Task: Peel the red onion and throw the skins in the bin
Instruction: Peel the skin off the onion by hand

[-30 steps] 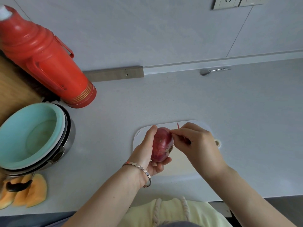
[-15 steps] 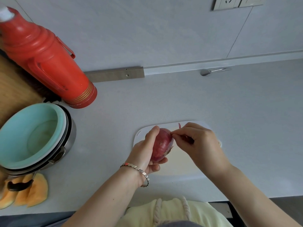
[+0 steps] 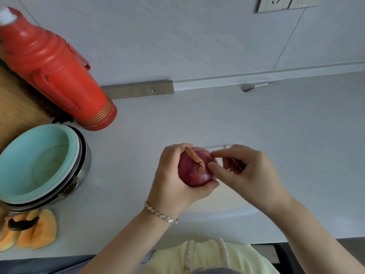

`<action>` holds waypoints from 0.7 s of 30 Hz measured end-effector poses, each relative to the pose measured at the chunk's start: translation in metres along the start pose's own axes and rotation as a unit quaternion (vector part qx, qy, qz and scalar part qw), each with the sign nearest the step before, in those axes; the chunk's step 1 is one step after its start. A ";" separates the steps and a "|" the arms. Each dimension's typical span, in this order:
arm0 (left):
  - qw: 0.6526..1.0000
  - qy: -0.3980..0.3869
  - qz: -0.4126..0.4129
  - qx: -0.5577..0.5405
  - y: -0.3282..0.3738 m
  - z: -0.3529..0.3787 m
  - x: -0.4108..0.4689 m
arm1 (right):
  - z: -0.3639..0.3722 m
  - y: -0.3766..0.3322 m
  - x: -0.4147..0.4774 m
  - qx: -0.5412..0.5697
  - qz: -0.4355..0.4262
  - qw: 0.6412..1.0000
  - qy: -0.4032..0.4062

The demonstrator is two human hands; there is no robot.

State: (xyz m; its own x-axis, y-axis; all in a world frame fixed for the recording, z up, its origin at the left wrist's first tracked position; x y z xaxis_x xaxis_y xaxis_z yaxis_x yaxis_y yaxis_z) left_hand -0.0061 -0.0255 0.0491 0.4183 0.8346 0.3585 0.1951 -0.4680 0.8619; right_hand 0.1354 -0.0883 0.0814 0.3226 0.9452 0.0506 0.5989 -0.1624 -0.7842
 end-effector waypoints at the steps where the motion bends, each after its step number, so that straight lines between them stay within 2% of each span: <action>1: 1.000 -0.007 -0.003 -0.014 0.000 0.000 0.000 | 0.001 0.001 0.000 -0.001 -0.008 1.000 0.003; 4: 0.989 -0.044 -0.086 -0.111 0.002 -0.002 0.000 | 0.002 0.005 0.002 0.047 -0.051 0.997 -0.030; 8: 0.947 -0.138 -0.217 -0.192 -0.004 -0.007 0.005 | -0.004 0.010 0.006 0.084 -0.119 0.981 -0.126; 14: 0.917 -0.200 -0.269 -0.218 -0.010 -0.008 0.009 | -0.006 0.009 0.015 0.073 -0.127 0.967 -0.209; 21: 0.894 -0.218 -0.325 -0.218 -0.018 -0.007 0.006 | -0.003 0.014 0.013 0.071 -0.091 0.966 -0.233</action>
State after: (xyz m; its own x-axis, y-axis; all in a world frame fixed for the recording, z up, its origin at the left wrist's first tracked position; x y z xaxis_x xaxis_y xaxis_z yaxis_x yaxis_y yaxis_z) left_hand -0.0133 -0.0102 0.0381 0.6665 0.6522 -0.3613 0.1976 0.3127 0.9291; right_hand 0.1495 -0.0793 0.0730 -0.1632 0.9847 -0.0616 0.4972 0.0282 -0.8672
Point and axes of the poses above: each hand's wrist, its own x-axis towards the middle knuckle, its own z-axis out of the palm, y = z × x, the point moved 2 cm from there along x, towards the middle knuckle, and after that the axes turned 10 degrees about -x, right-handed, at the moved point
